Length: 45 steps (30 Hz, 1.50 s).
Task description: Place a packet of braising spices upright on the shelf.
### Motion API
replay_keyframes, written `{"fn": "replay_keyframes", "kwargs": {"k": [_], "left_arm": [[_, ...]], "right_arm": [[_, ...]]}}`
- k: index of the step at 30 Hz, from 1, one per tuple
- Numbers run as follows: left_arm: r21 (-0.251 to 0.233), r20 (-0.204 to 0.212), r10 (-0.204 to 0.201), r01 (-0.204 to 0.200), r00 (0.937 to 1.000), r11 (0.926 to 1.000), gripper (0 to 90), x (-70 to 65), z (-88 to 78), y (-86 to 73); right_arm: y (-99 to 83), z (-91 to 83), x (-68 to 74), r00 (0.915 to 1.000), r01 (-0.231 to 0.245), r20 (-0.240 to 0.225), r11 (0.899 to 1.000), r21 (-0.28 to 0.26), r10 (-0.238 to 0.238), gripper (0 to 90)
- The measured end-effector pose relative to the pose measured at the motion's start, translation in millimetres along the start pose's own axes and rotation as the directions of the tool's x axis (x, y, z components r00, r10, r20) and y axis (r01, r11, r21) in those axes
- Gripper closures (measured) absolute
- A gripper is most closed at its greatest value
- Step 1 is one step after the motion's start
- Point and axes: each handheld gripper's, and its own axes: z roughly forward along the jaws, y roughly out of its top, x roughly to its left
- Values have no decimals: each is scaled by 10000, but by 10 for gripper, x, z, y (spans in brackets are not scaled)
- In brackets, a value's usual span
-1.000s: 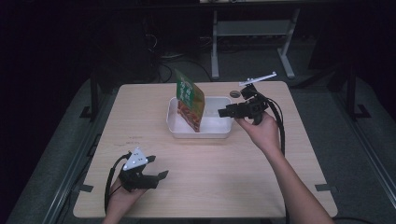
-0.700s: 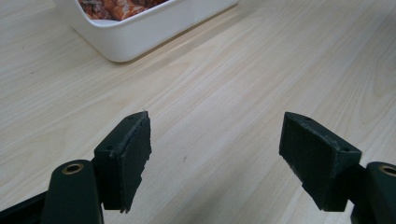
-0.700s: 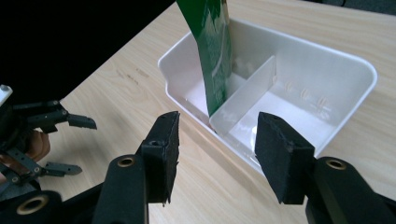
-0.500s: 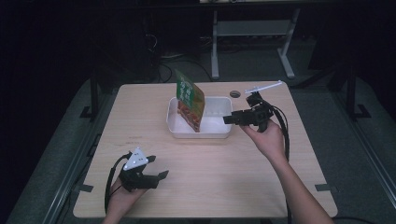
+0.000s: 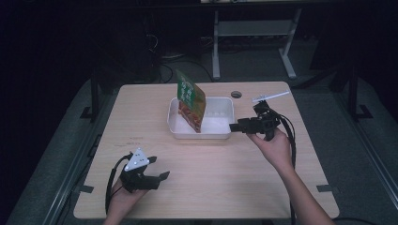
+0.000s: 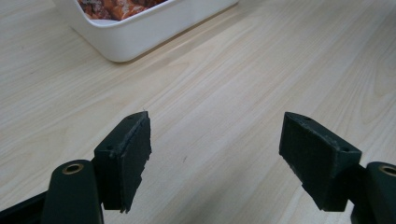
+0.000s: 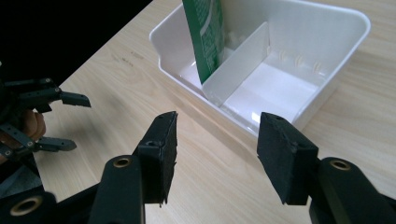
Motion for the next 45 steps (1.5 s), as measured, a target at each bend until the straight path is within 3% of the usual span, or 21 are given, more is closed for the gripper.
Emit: {"fn": "replay_keyframes", "kwargs": {"k": [21, 35, 45], "left_arm": [[96, 22, 57, -57, 10000, 9999, 243, -17, 25, 1], [123, 14, 67, -67, 10000, 9999, 243, -13, 28, 1], [87, 23, 81, -81, 10000, 9999, 243, -20, 25, 7]], "right_arm": [[-499, -134, -176, 9989, -459, 40, 9989, -25, 460, 451], [-861, -150, -192, 9985, -547, 66, 9984, 115, 546, 445], [-1189, -199, -202, 9973, -737, 17, 9970, -223, 737, 435]]}}
